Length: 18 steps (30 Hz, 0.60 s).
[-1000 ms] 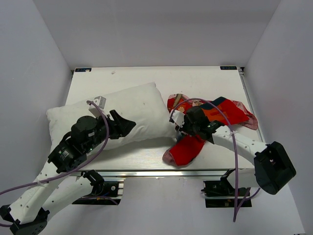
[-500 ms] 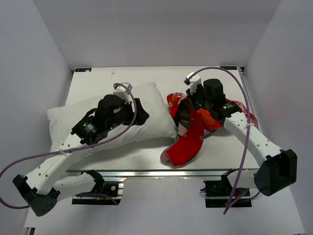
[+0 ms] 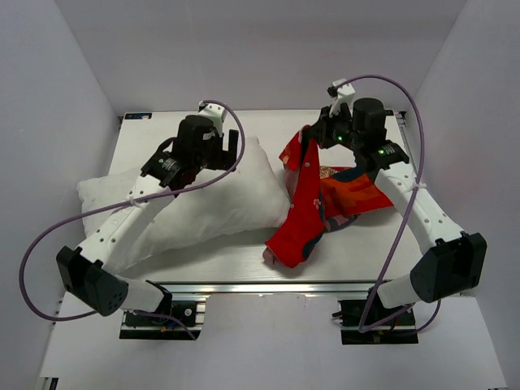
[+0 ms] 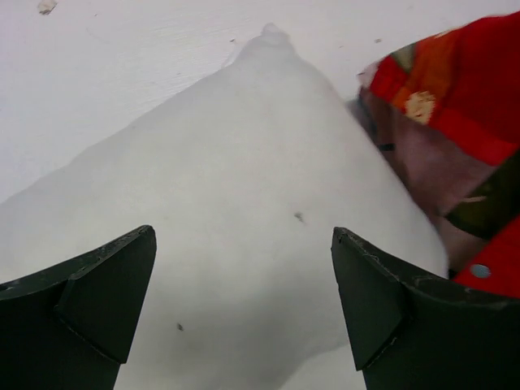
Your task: Put the pillow into the pillowcase
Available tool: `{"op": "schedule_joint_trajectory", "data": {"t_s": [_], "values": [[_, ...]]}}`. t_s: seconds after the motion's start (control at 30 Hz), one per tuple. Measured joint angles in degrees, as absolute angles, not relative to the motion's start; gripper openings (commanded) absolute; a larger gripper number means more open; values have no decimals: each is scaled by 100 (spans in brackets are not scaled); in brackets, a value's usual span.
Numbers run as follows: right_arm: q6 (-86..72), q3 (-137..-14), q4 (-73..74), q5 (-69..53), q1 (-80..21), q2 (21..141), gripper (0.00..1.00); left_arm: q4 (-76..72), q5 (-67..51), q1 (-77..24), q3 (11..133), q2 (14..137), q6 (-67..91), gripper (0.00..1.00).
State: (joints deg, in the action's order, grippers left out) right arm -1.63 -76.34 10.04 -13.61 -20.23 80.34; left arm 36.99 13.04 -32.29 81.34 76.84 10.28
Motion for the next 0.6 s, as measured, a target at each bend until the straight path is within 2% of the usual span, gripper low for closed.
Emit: {"op": "schedule_joint_trajectory", "data": {"t_s": [0.33, 0.6], "values": [[-720, -7964, 781, -1682, -2036, 8637, 0, 3420, 797, -2512, 7870, 8012, 25, 98], [-502, -7124, 1050, -1841, -2104, 8431, 0, 3197, 349, -2261, 7498, 8460, -395, 98]]}}
